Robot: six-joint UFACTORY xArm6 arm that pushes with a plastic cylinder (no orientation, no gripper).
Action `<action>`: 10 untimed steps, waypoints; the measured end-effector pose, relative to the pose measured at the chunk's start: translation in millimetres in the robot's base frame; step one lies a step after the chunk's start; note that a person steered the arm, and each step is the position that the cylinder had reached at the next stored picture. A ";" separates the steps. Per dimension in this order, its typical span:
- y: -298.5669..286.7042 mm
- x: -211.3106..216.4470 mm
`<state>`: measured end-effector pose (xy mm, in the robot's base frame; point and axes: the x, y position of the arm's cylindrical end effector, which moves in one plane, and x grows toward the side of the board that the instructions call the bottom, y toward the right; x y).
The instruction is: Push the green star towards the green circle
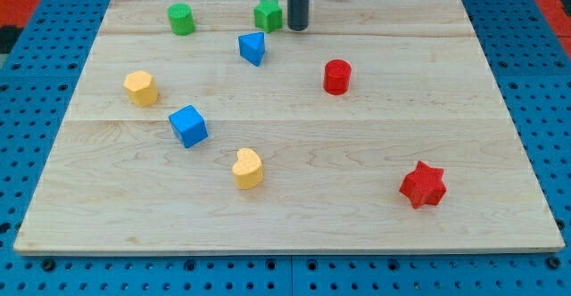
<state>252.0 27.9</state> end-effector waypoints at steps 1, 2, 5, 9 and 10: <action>0.6 -24.2; -19.8 -32.4; -82.6 -25.9; -87.5 -21.6; -82.7 -21.6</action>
<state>230.4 -54.7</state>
